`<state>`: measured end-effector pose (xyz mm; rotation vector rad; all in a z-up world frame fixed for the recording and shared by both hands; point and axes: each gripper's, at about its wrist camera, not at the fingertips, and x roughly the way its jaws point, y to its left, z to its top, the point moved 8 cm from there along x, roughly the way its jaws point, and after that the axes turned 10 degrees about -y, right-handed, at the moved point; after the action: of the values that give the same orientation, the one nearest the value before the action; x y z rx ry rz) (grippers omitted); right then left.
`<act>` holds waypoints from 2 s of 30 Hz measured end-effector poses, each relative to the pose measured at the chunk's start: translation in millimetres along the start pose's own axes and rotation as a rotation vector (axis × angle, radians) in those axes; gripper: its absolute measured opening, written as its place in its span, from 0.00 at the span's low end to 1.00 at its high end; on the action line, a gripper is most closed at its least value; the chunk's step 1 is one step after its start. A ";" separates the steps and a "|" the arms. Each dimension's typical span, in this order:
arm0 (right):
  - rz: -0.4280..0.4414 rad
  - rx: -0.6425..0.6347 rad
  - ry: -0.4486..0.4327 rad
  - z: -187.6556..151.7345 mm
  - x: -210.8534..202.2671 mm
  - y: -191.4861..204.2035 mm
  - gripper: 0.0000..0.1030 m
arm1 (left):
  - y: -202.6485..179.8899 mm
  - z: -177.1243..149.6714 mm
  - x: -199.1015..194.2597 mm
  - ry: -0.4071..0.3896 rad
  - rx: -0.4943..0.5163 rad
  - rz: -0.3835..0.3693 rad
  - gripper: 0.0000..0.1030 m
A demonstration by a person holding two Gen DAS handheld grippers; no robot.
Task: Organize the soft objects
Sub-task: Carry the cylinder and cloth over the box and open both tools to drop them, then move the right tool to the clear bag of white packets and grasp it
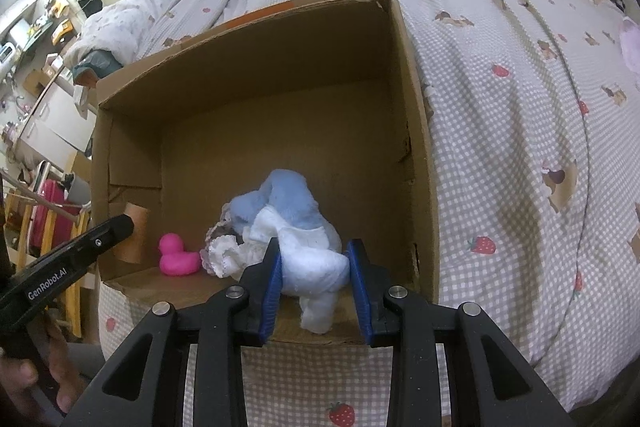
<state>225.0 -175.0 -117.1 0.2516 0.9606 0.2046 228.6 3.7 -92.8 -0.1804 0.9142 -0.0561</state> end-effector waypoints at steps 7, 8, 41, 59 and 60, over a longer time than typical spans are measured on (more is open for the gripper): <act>0.031 0.007 -0.013 2.9 -2.6 3.5 0.57 | -4.8 2.6 -6.5 -0.028 0.034 0.019 0.65; 0.030 0.008 -0.019 3.9 -3.5 3.5 0.66 | -4.2 4.2 -8.5 -0.042 0.027 0.029 0.74; 0.099 0.052 -0.049 -11.5 -42.1 5.7 0.77 | 23.6 -24.8 -73.3 -0.096 0.066 0.103 0.74; 0.146 0.142 0.009 -58.8 -60.1 -1.2 0.77 | 36.0 -63.2 -105.6 -0.087 0.021 0.136 0.74; 0.150 0.146 0.019 -62.4 -58.8 0.2 0.77 | 36.3 -64.9 -105.4 -0.087 0.022 0.137 0.74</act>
<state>140.4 -183.9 -105.3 0.4570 0.9773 0.2752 111.9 44.0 -55.6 -0.0987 0.8369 0.0686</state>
